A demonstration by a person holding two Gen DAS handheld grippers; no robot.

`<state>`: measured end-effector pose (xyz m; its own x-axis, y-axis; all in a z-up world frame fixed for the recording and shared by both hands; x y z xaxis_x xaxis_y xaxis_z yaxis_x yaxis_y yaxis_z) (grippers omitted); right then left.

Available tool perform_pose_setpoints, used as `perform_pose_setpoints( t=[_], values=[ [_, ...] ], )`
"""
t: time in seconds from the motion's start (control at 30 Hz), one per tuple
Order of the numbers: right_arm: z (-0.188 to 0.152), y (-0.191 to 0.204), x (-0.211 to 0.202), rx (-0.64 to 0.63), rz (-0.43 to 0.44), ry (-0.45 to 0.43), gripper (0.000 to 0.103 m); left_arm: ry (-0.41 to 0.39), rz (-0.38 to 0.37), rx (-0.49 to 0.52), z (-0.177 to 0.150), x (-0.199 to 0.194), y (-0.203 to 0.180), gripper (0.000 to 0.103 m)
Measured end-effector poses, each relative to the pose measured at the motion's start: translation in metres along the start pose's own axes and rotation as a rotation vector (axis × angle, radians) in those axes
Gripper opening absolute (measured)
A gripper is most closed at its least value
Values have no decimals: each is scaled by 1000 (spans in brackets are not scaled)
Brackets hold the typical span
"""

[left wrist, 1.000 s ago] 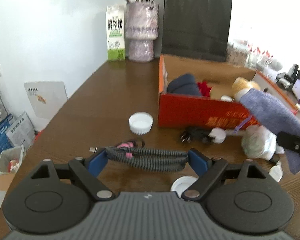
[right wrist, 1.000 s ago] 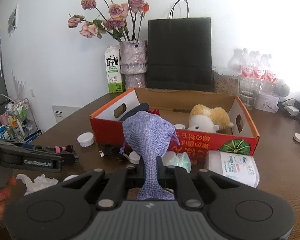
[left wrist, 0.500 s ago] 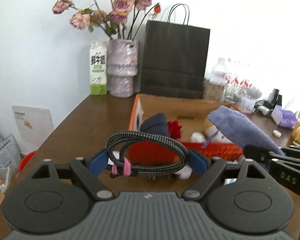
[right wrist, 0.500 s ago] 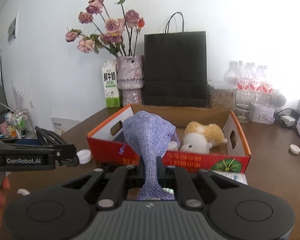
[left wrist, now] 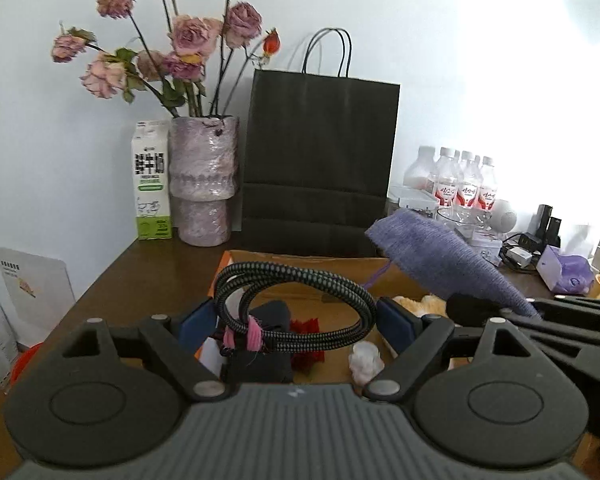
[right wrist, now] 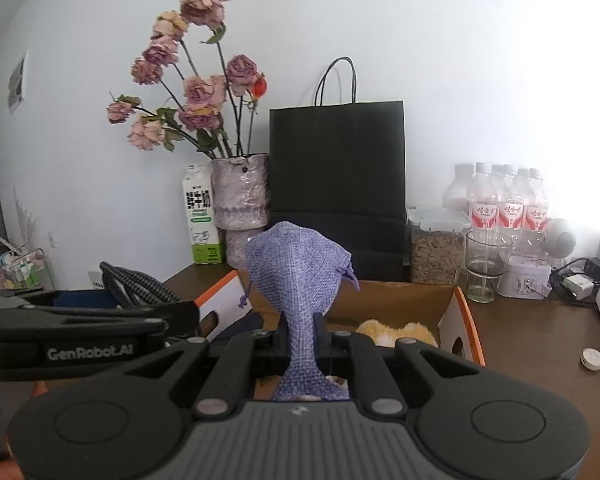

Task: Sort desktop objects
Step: 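Carry the cable and pouch over the box with both tools, then open both tools to drop the cable and pouch into the box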

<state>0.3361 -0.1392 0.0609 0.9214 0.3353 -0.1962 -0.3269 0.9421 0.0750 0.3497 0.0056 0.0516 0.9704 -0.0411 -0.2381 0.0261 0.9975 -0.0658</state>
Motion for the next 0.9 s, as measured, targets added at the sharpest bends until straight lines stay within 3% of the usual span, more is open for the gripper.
perform_pose_setpoints(
  t=[0.23, 0.47, 0.73, 0.9],
  values=[
    [-15, -19, 56, 21, -5, 75, 8, 75, 15, -13, -13, 54, 3, 87],
    [-45, -25, 93, 42, 12, 160, 8, 62, 37, 45, -24, 74, 1, 88],
    [-55, -27, 101, 19, -14, 174, 9, 40, 38, 88, -27, 83, -8, 88],
    [-55, -33, 103, 31, -36, 171, 20, 55, 26, 77, -32, 93, -10, 101]
  ],
)
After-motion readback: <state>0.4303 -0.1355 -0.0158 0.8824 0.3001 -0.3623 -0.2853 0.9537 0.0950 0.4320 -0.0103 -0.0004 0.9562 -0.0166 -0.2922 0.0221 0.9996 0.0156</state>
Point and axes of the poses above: each gripper's, at about its wrist camera, not at the fingertips, and x roughly the way its jaws point, y to its left, z to its top, the point moved 8 cm from there along x, roughly the way its jaws point, and after that the axes turned 10 degrees about -y, right-handed, at the moved point
